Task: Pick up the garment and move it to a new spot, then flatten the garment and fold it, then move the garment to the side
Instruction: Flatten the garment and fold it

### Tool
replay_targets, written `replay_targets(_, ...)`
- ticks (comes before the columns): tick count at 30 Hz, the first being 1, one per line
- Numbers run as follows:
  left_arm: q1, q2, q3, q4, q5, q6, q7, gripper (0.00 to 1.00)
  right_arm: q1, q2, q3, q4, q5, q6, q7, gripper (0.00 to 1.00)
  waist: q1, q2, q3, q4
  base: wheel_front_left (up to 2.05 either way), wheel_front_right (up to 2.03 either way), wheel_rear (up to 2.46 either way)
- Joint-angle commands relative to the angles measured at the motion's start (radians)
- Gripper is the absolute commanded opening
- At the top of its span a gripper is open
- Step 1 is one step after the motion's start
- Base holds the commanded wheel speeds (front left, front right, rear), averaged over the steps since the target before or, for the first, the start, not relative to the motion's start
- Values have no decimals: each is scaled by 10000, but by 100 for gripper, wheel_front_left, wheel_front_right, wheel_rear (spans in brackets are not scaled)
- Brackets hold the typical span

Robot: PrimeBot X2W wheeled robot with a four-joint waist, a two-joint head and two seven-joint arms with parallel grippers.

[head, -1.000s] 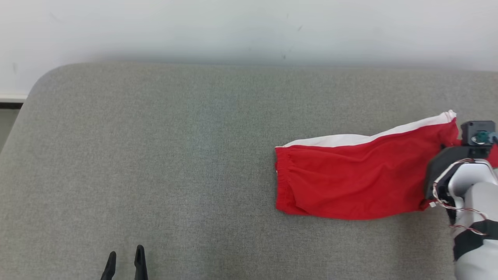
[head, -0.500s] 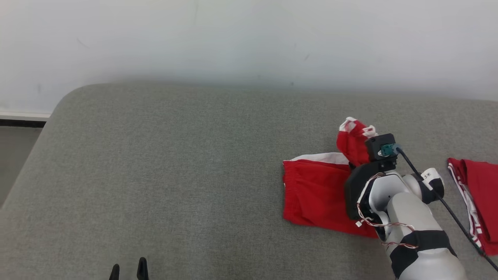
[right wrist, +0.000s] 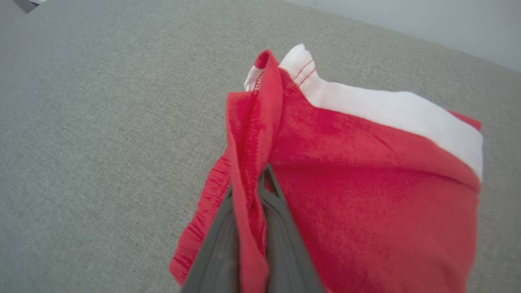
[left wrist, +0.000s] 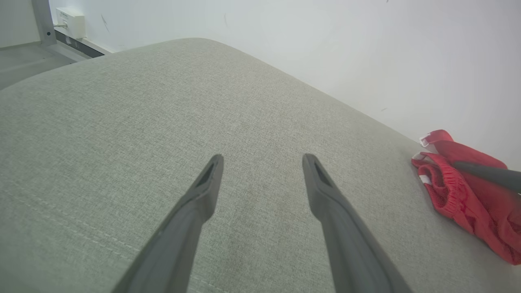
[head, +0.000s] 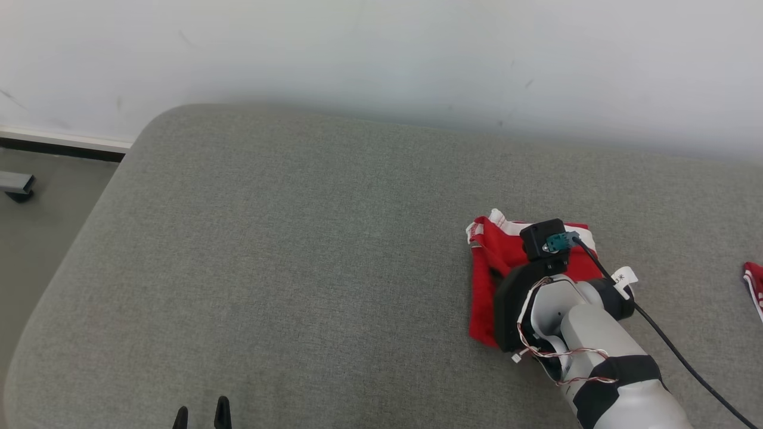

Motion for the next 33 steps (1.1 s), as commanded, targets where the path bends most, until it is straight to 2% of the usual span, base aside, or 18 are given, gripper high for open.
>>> replay_targets(1, -26, -18, 61, 10, -16, 8, -26, 100, -128, 1, 190, -47, 403, -35, -225, 100, 0, -1, 30, 20, 0, 0, 0)
replay_targets(7, 32, -43, 156, -51, -24, 7, -26, 100, -211, -3, 234, -481, 1260, -35, -948, 100, 0, -1, -84, -207, 0, 0, 0)
replay_targets(9, 84, -51, 211, -97, -19, 7, -26, 100, -209, -14, -254, -556, 1095, -35, -1398, 100, 0, -1, -115, -340, 0, 0, 0)
replay_targets(13, 102, -62, 142, -145, 11, 7, -26, 100, 170, -494, -1434, -201, -85, -36, -2009, 100, 0, -1, -99, -457, 0, 0, 0)
replay_targets(14, 72, -63, 119, -160, 9, 7, -26, 100, 242, -525, -1668, -124, -431, -34, -2160, 78, 0, -1, -65, -459, 0, 0, 0)
replay_targets(16, -4, -64, 67, -181, -7, 7, -26, 100, 397, -501, -2058, 9, -1087, -34, -2490, 0, 0, -1, 35, -450, 0, 0, 0)
replay_targets(21, -183, -69, -21, -120, -52, 7, -26, 100, 738, -228, -2391, 336, -2212, -34, -2979, 0, 0, -1, 256, -335, 0, 0, 0)
replay_targets(25, -251, -57, -24, -36, -79, 7, -26, 100, 800, -16, -1864, 625, -2271, -34, -3139, 0, 0, -1, 273, -266, 0, 0, 0)
replay_targets(28, -283, -14, -78, 60, -96, 7, -26, 100, 962, 22, -202, 535, -1098, -34, -3250, 0, 0, -1, 169, -190, 0, 0, 0)
replay_targets(33, -169, 34, -47, 94, -99, 7, -26, 100, 1421, -2, 2815, -673, 680, -34, -2879, 0, 0, -1, -22, -263, 0, 0, 0)
